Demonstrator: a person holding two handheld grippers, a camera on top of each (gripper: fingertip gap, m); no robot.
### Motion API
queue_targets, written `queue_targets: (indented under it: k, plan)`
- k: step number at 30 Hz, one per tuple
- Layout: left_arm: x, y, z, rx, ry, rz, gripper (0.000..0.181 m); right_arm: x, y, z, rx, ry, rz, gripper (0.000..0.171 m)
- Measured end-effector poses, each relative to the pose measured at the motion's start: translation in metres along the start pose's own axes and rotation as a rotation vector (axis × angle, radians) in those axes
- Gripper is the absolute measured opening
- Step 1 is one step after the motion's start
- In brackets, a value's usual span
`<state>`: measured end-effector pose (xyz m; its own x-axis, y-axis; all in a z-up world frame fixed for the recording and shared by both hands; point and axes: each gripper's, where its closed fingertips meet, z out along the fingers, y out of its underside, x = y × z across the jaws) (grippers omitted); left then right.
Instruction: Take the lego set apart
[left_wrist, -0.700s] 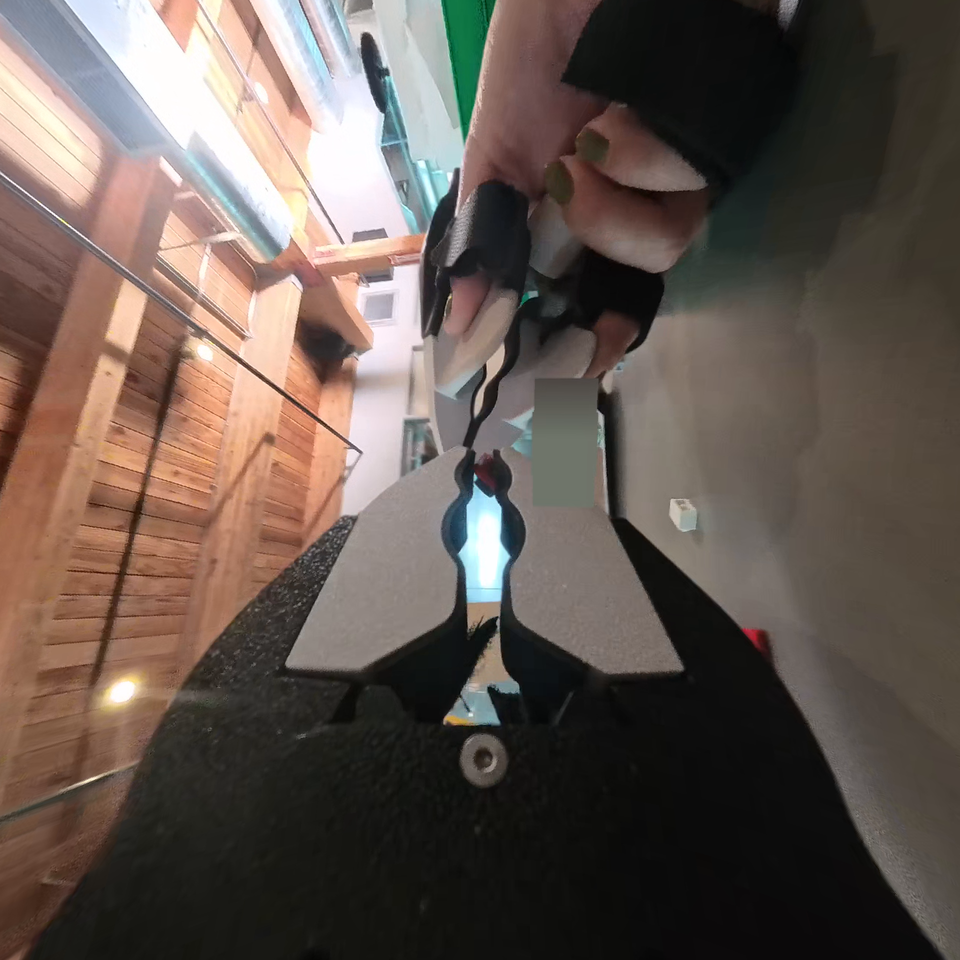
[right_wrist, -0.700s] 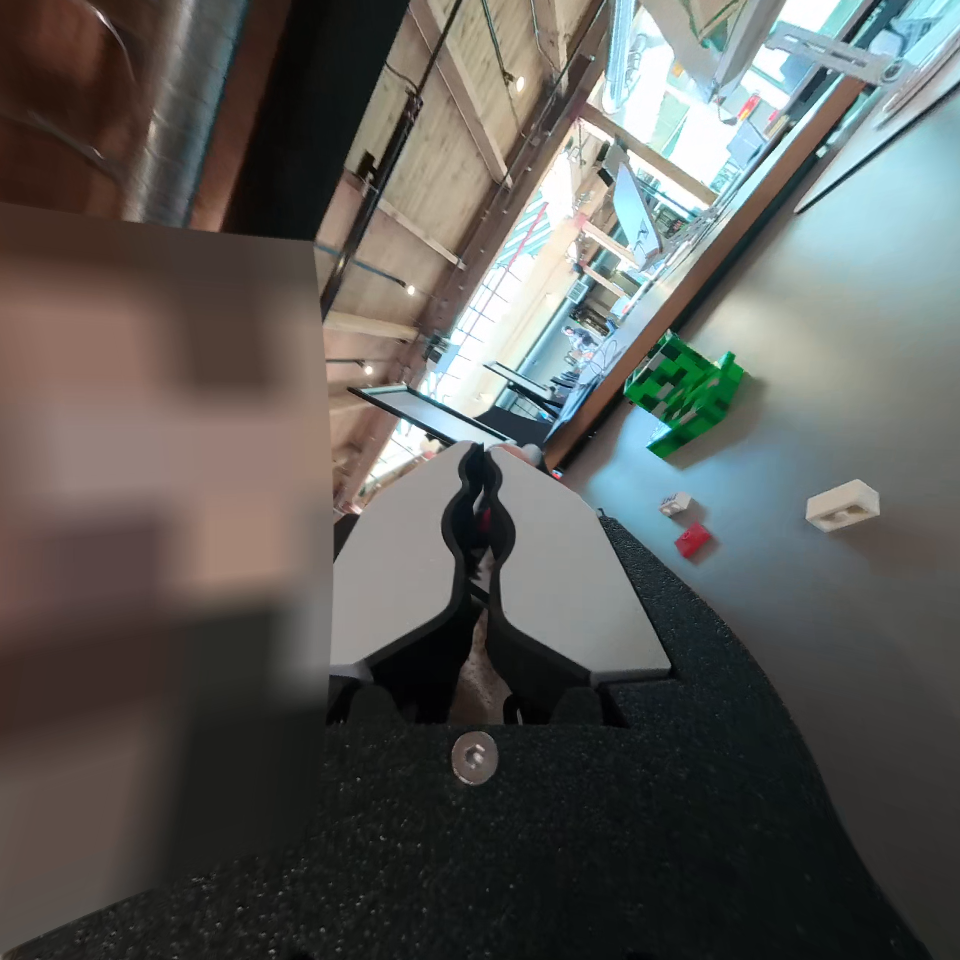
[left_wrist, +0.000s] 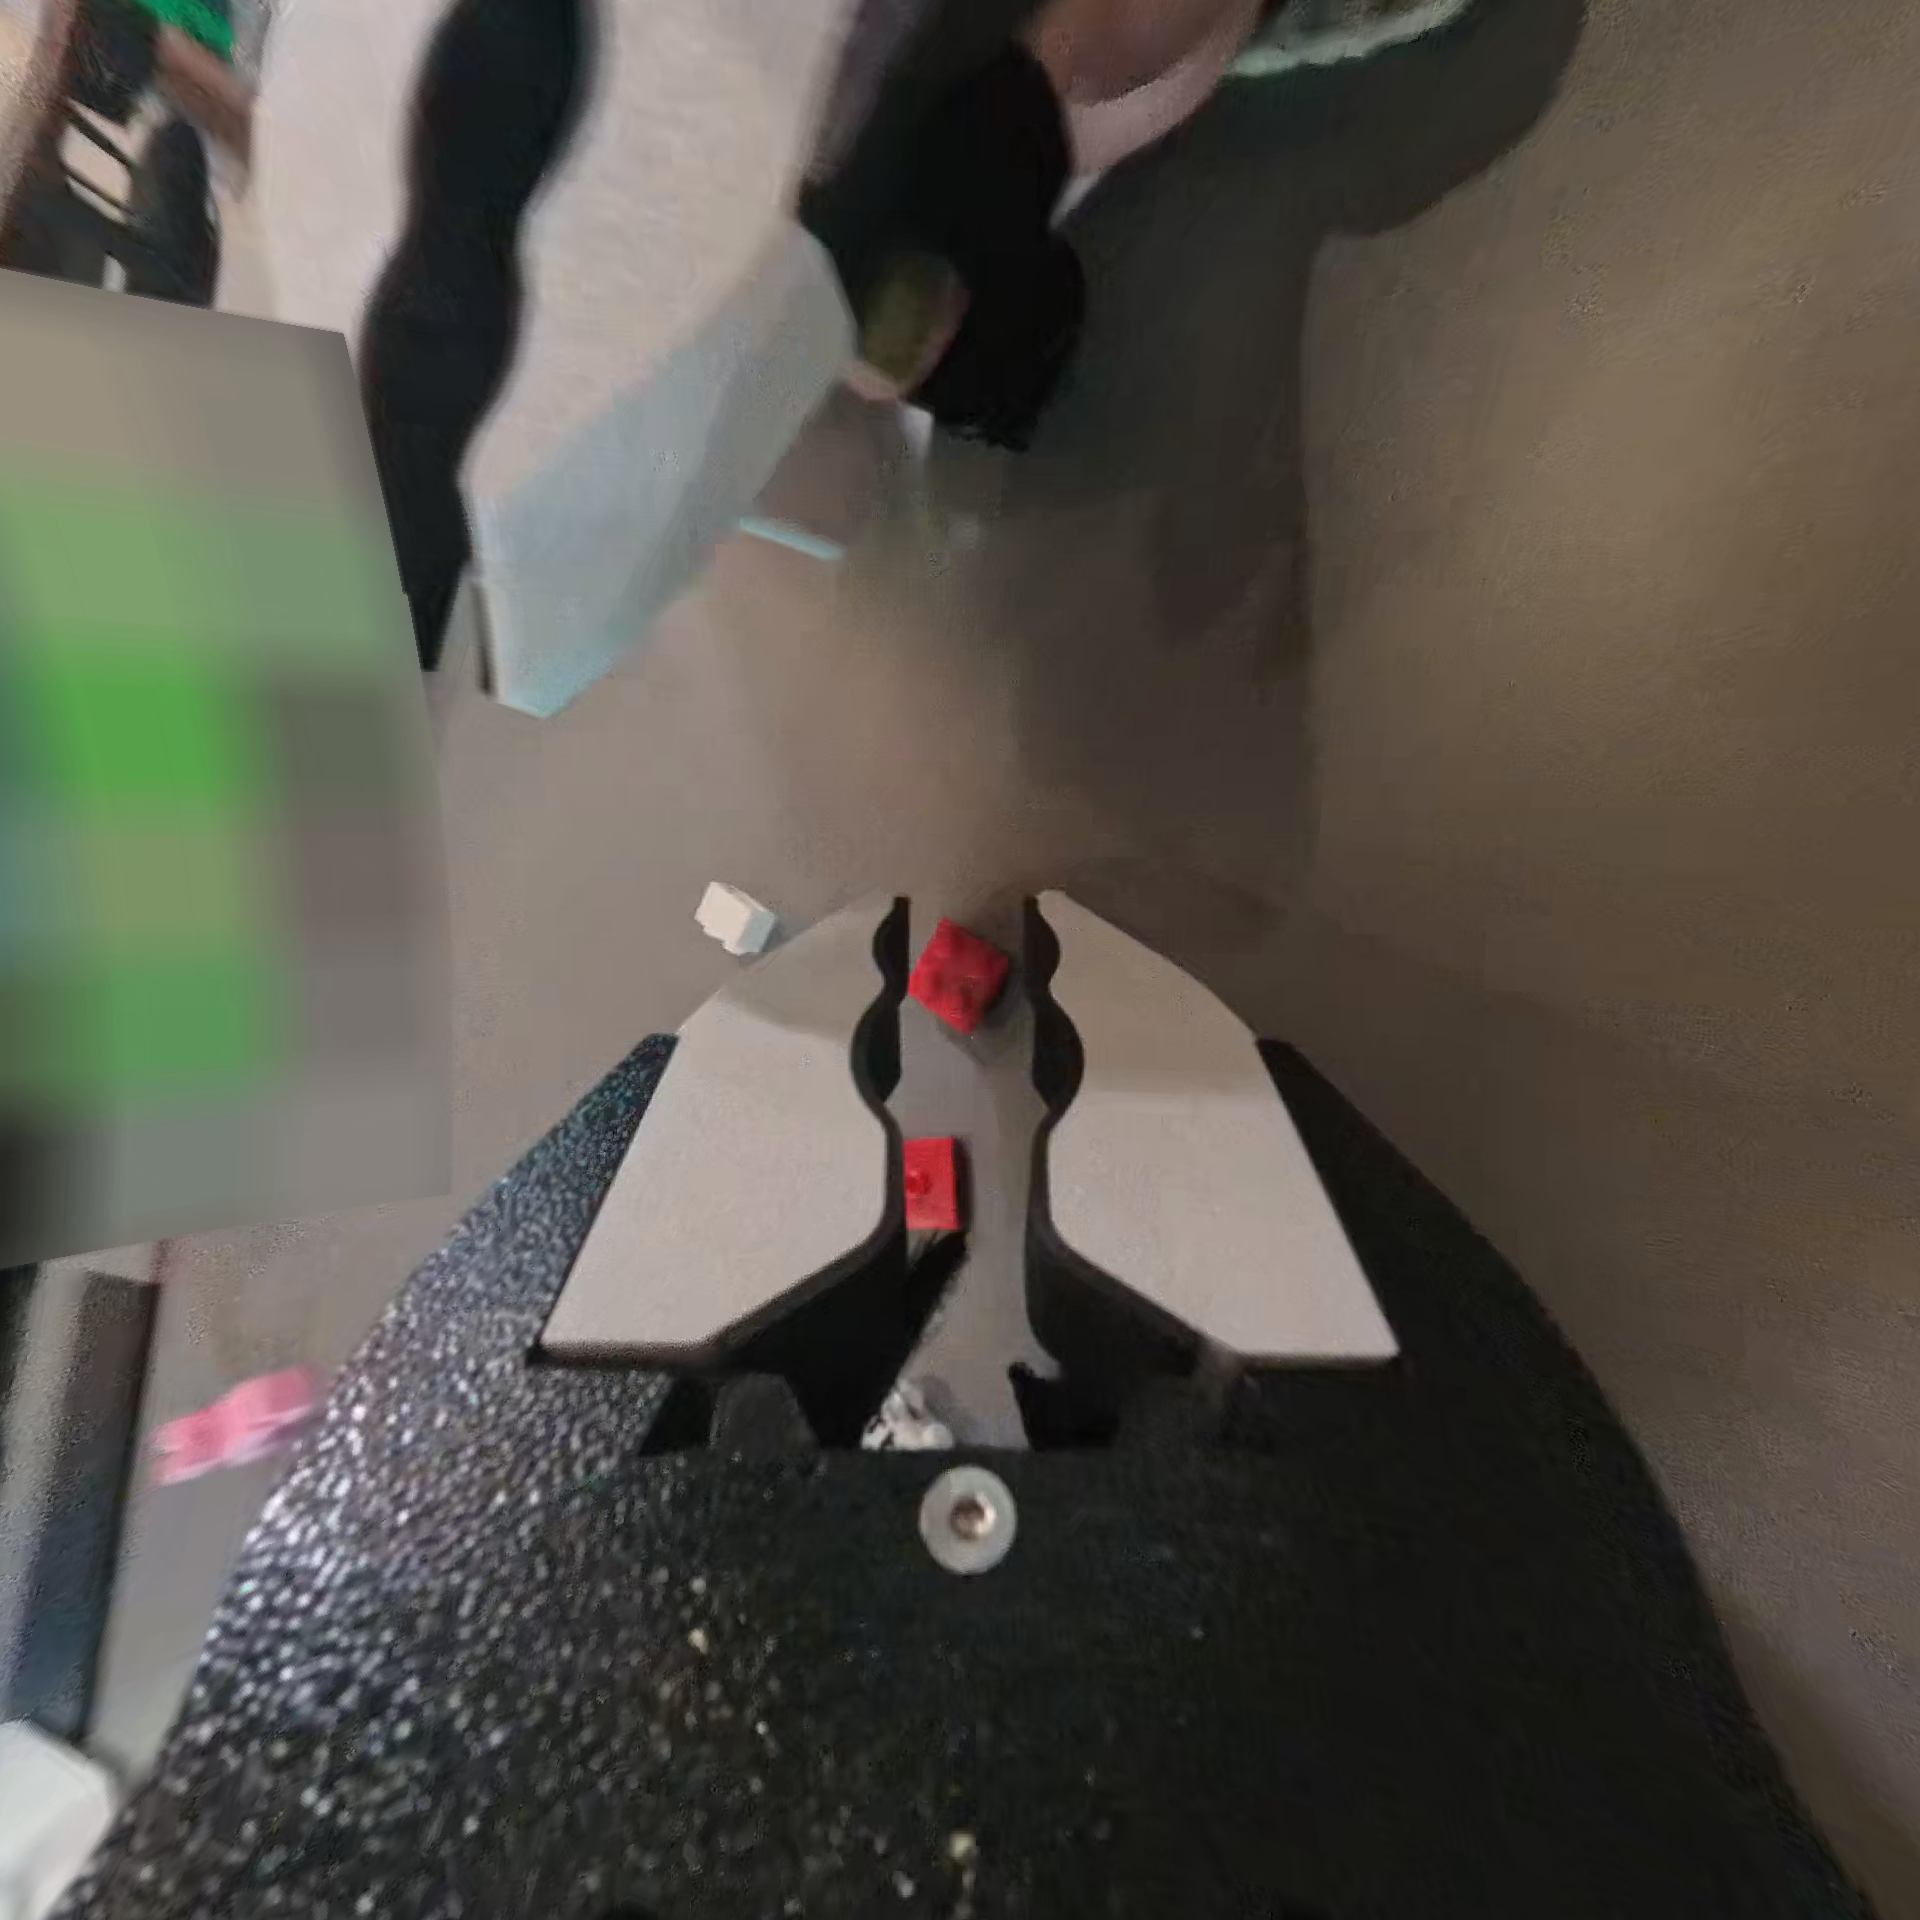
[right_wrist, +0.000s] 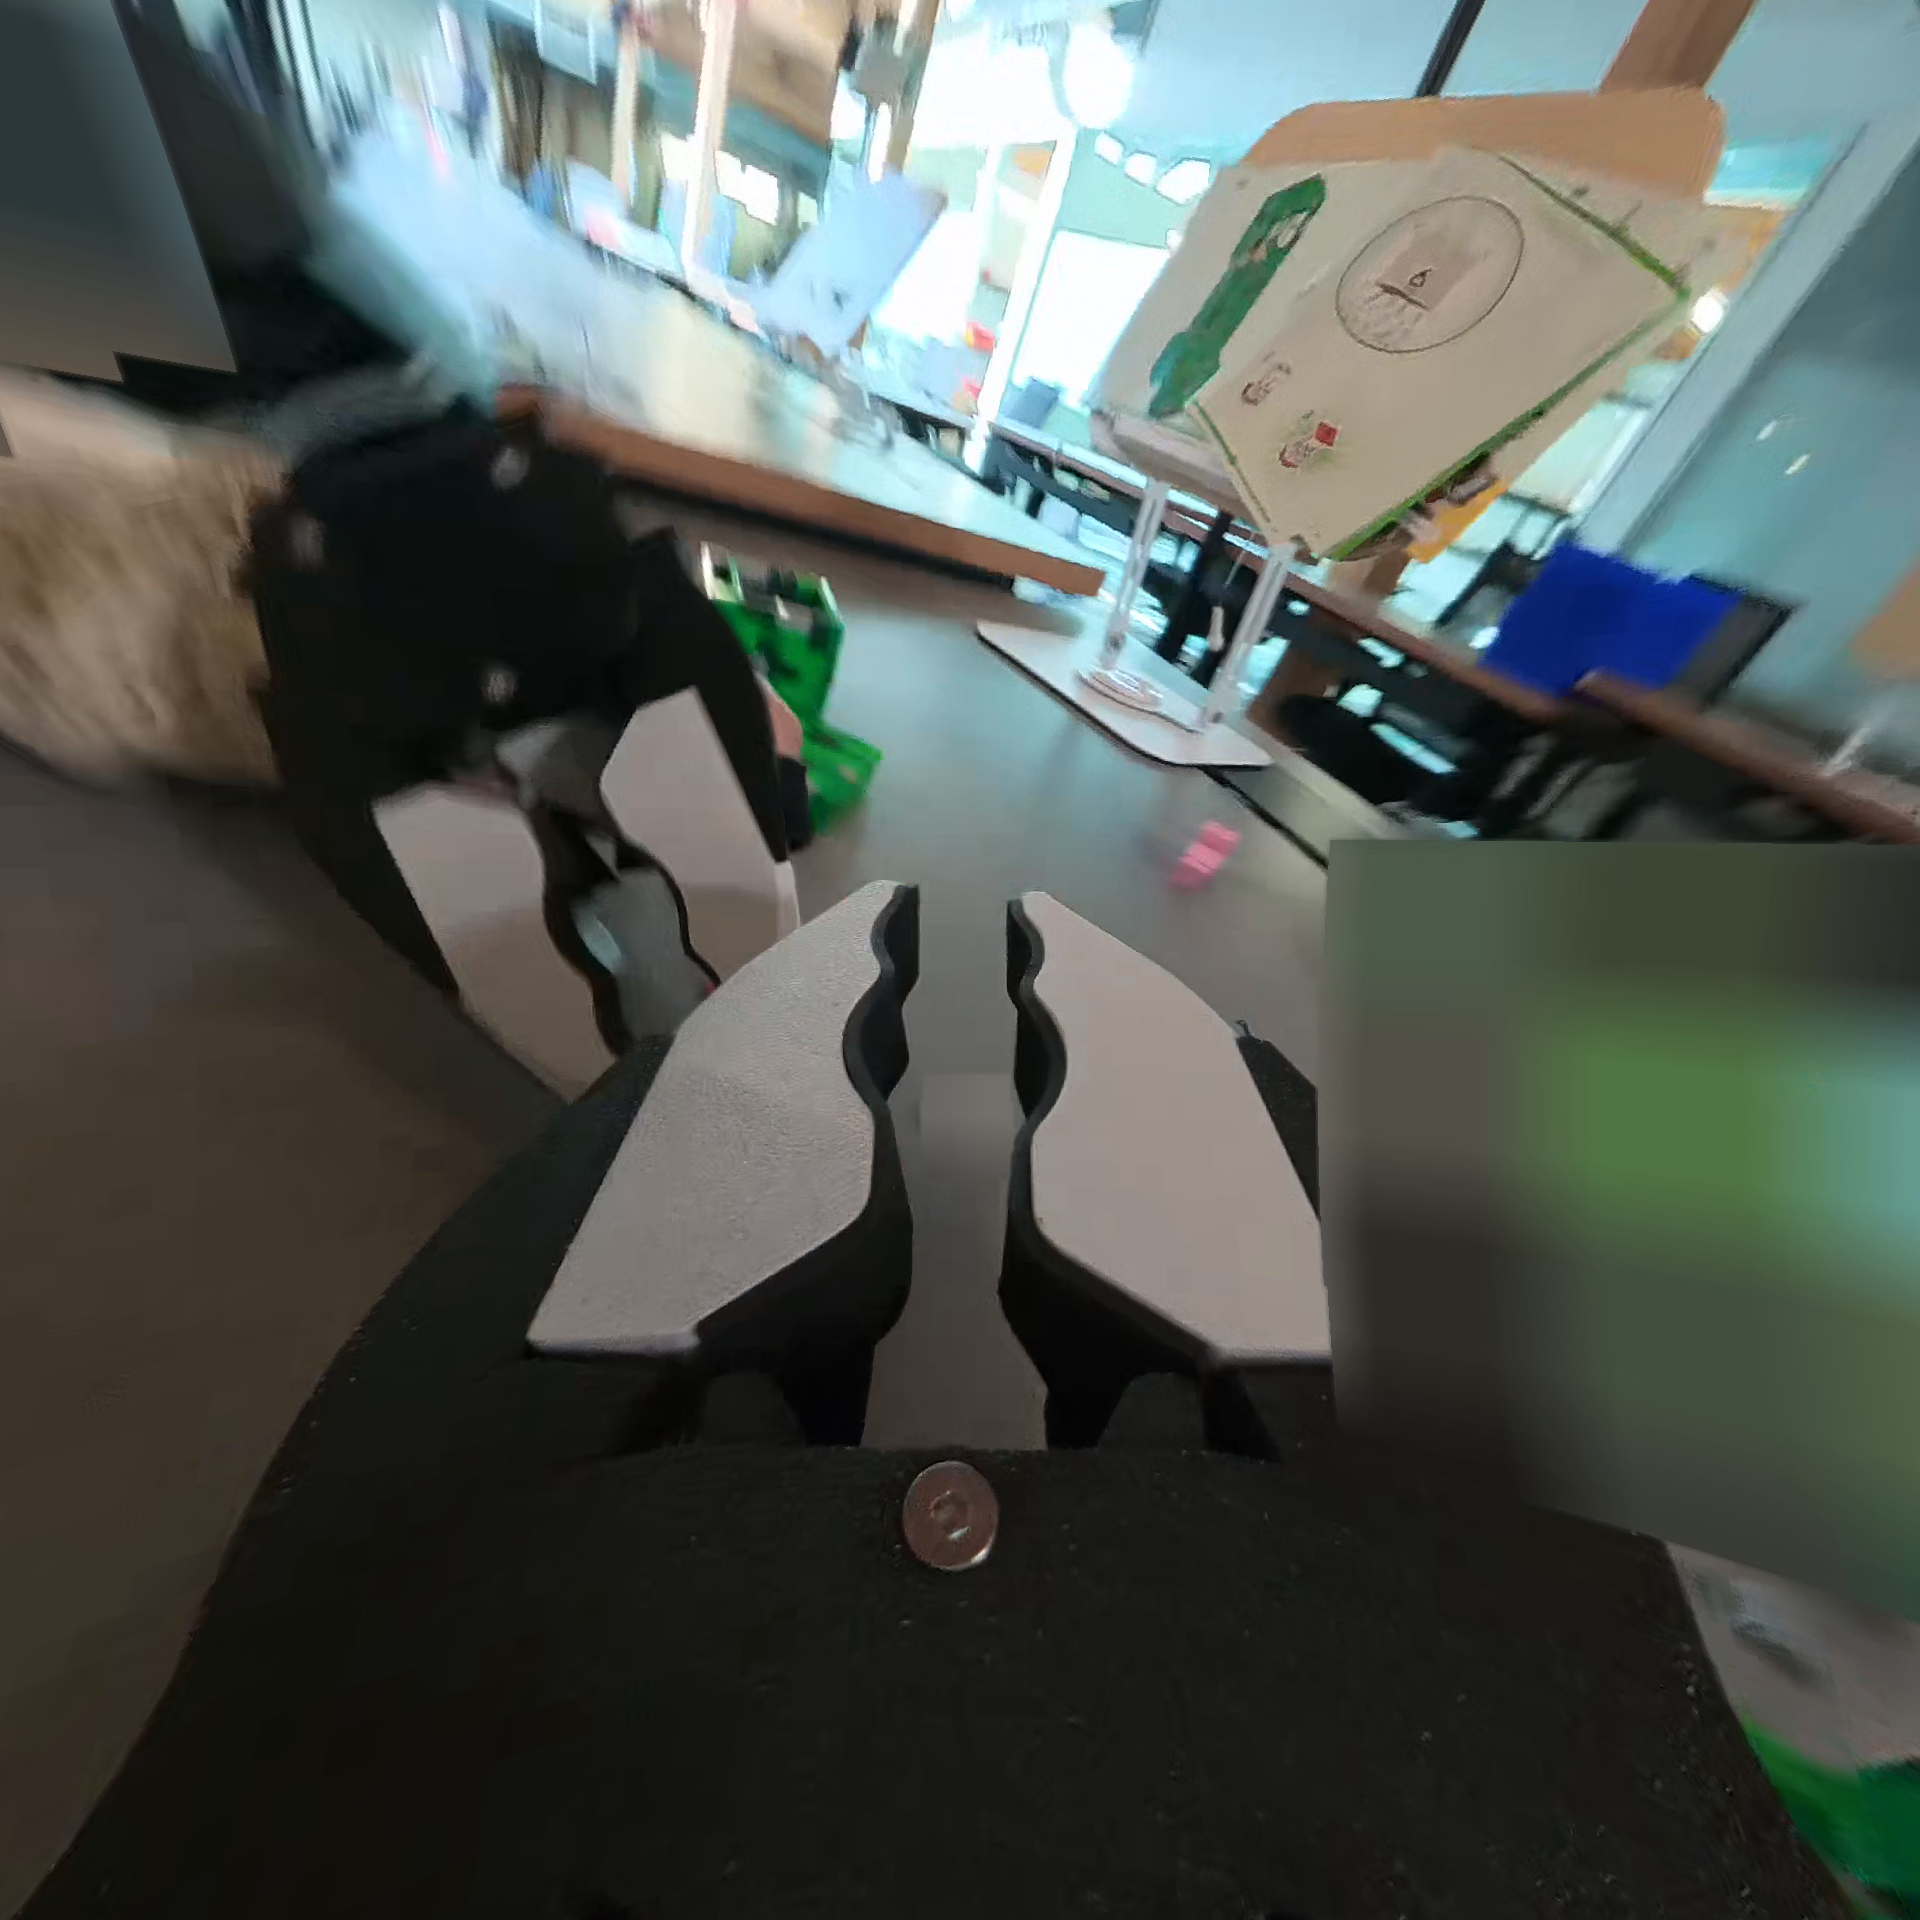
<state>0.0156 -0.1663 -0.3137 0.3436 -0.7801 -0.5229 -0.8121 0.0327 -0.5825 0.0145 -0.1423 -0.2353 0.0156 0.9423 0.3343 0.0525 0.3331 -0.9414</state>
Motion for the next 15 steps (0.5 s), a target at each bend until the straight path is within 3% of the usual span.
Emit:
queue_targets:
  k: [1, 8, 12, 15]
  plan:
    - [0.000, -0.001, 0.000, 0.012, 0.013, -0.027, 0.023, -0.002, 0.002, 0.002, -0.015, 0.003, -0.041, 0.015]
    - [-0.008, -0.012, -0.017, 0.132, 0.033, -0.164, 0.039, -0.027, -0.010, 0.003, 0.065, -0.107, -0.098, 0.014]
    - [-0.013, -0.009, -0.025, 0.203, 0.056, -0.292, 0.061, -0.012, -0.004, 0.001, -0.004, 0.019, -0.144, 0.014]
    - [-0.023, 0.000, -0.029, 0.219, -0.015, -0.293, 0.064, 0.005, -0.002, -0.003, -0.033, 0.147, -0.186, 0.014]
